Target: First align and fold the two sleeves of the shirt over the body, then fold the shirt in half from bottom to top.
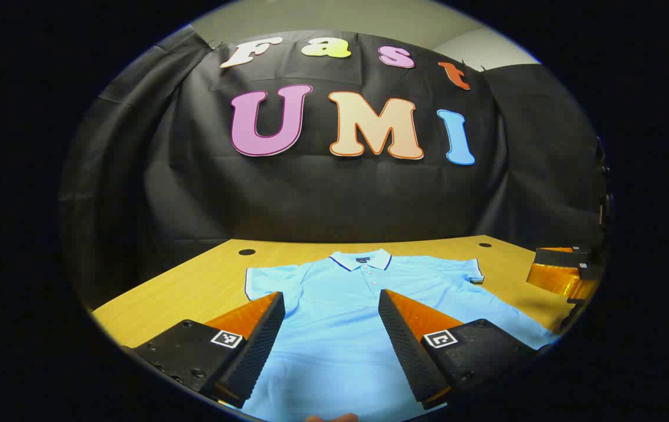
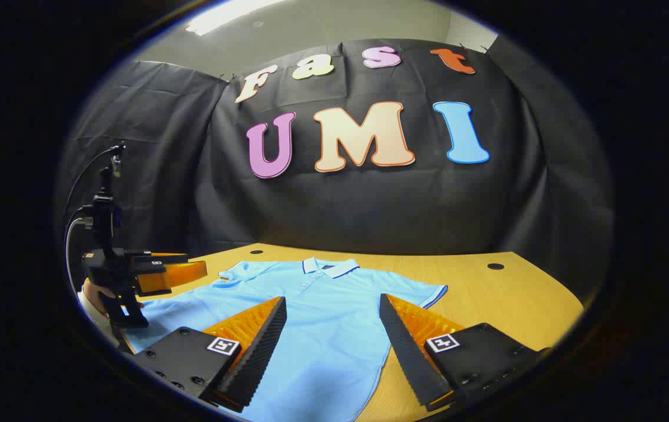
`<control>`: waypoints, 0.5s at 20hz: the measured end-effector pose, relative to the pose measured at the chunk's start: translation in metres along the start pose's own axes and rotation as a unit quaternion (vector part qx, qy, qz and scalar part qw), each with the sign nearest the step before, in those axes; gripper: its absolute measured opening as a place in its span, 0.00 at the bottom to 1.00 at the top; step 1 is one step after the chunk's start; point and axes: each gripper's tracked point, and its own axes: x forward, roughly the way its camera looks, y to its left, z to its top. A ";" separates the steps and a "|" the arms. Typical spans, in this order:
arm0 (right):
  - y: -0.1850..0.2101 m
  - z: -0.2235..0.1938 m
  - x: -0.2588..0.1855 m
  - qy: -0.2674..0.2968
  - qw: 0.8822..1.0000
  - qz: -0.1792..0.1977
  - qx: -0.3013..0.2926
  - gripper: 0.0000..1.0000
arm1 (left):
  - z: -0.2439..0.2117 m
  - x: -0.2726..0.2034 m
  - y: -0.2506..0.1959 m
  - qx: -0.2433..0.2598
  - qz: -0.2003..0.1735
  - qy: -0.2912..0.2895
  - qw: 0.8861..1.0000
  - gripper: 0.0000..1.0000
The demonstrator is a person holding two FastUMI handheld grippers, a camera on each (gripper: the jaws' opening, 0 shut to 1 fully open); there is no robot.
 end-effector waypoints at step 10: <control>-0.017 -0.004 -0.002 0.017 0.999 -0.030 0.003 0.99 | 0.008 -0.005 0.003 -0.018 0.000 -0.010 1.000 0.95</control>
